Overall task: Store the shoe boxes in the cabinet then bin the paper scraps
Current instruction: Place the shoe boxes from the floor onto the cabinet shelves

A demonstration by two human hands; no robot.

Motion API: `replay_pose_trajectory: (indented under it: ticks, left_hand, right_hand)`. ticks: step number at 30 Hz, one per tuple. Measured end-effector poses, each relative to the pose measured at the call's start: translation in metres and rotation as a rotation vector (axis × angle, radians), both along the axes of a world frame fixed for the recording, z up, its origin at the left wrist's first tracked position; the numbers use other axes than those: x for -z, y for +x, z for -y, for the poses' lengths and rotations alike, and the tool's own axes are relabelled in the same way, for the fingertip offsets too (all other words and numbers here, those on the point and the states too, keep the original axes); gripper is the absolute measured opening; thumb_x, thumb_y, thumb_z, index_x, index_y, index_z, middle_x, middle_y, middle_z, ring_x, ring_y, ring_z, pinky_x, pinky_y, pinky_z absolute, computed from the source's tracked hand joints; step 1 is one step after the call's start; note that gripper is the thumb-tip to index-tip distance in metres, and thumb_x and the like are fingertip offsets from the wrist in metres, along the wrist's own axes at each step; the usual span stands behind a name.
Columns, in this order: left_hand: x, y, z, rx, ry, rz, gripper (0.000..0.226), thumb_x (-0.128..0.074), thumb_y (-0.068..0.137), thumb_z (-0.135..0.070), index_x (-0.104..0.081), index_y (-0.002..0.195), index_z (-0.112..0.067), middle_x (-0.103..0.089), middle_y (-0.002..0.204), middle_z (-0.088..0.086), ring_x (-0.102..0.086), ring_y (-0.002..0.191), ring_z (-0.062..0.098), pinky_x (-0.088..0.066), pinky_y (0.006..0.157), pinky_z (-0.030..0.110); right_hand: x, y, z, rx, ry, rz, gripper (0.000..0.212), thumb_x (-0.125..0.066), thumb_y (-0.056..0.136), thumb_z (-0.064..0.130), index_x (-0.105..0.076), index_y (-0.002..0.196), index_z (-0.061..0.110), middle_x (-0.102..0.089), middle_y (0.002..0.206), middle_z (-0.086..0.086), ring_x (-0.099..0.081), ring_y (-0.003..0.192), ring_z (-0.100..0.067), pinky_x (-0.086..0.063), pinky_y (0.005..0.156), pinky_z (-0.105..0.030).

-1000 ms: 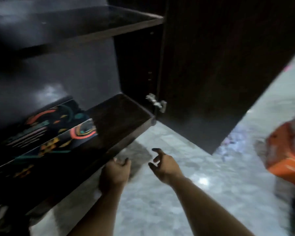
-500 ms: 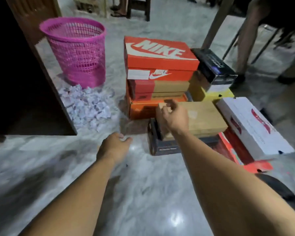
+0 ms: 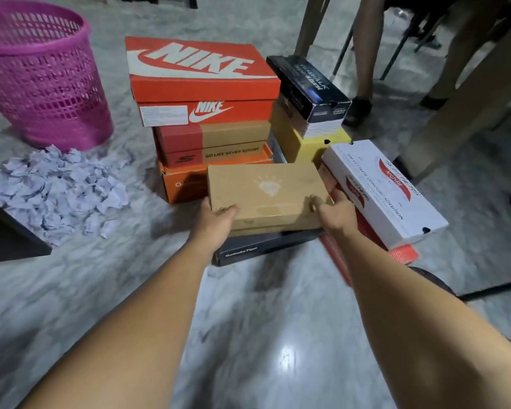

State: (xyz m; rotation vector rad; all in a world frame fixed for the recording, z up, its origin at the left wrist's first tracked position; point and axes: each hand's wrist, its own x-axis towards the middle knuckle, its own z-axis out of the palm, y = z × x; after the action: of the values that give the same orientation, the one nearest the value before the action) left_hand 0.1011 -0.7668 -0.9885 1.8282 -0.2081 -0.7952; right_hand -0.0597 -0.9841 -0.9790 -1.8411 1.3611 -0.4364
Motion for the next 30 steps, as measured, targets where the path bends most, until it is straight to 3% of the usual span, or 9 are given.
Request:
replay_pose_trajectory:
  ticks: [2,5,9,12,17,21,27,30]
  left_hand:
    - [0.005,0.001,-0.01,-0.167,0.01,-0.019,0.081,-0.062,0.055,-0.071,-0.061,0.122,-0.025,-0.071,0.117,0.0,-0.068,0.103,0.026,-0.056,0.096,0.047]
    - [0.007,-0.001,-0.037,-0.323,0.084,-0.075,0.067,-0.054,0.064,-0.07,-0.067,0.108,-0.022,-0.072,0.109,0.007,-0.069,0.095,0.032,-0.06,0.087,0.05]
    - [0.005,-0.007,-0.08,-0.461,0.2,-0.028,0.062,-0.051,0.085,-0.057,-0.064,0.121,-0.008,-0.066,0.123,0.016,-0.063,0.11,0.039,-0.054,0.097,0.05]
    - [0.002,-0.008,-0.128,-0.593,0.238,-0.034,0.058,-0.052,0.091,-0.052,-0.058,0.127,-0.007,-0.063,0.13,0.018,-0.06,0.116,0.041,-0.052,0.1,0.049]
    - [0.001,-0.02,-0.24,-0.716,0.352,0.063,0.051,-0.047,0.1,-0.044,-0.061,0.127,-0.003,-0.06,0.135,0.022,-0.056,0.121,0.042,-0.045,0.098,0.04]
    - [0.004,-0.042,-0.326,-0.865,0.36,-0.009,0.054,-0.048,0.102,-0.047,-0.055,0.137,-0.007,-0.057,0.141,0.021,-0.055,0.124,0.041,-0.043,0.094,0.039]
    - [0.006,-0.048,-0.44,-1.214,0.297,-0.029,0.05,-0.054,0.096,-0.055,-0.062,0.125,-0.015,-0.064,0.129,0.018,-0.06,0.114,0.041,-0.05,0.097,0.046]
    - [-0.001,-0.039,-0.488,-1.301,0.301,0.062,0.056,-0.055,0.094,-0.057,-0.061,0.131,-0.016,-0.063,0.132,0.02,-0.059,0.117,0.043,-0.05,0.098,0.047]
  right_hand:
    - [0.01,-0.007,-0.01,-0.007,0.04,0.046,0.068,-0.074,0.08,0.05,-0.064,0.135,0.011,-0.07,0.129,-0.008,-0.065,0.119,-0.024,-0.05,0.106,-0.039]
    - [0.02,-0.011,-0.031,-0.027,0.027,0.158,0.059,-0.078,0.075,0.047,-0.073,0.125,0.015,-0.076,0.117,-0.002,-0.071,0.108,-0.018,-0.057,0.098,-0.044]
    - [0.016,0.004,-0.076,-0.083,0.045,0.201,0.047,-0.081,0.08,0.035,-0.075,0.123,0.015,-0.077,0.113,0.0,-0.071,0.105,-0.016,-0.057,0.099,-0.043]
    - [0.008,0.022,-0.124,-0.165,0.021,0.178,0.046,-0.08,0.08,0.037,-0.076,0.122,0.017,-0.078,0.114,0.001,-0.071,0.106,-0.016,-0.056,0.1,-0.041]
    - [0.007,0.043,-0.207,-0.425,-0.02,0.129,0.035,-0.081,0.08,0.04,-0.08,0.107,0.017,-0.08,0.097,0.004,-0.074,0.092,-0.011,-0.059,0.092,-0.037]
    - [0.012,0.068,-0.272,-0.659,-0.021,0.067,0.028,-0.082,0.083,0.04,-0.08,0.102,0.02,-0.077,0.084,0.011,-0.073,0.076,-0.003,-0.058,0.08,-0.027]
    - [0.006,0.139,-0.386,-0.971,0.015,0.115,0.04,-0.071,0.08,0.052,-0.075,0.114,0.031,-0.078,0.094,0.018,-0.073,0.078,0.004,-0.062,0.078,-0.031]
    - [-0.006,0.178,-0.451,-1.021,0.022,0.235,0.039,-0.071,0.087,0.038,-0.071,0.124,0.027,-0.074,0.104,0.014,-0.071,0.087,-0.003,-0.057,0.078,-0.024]
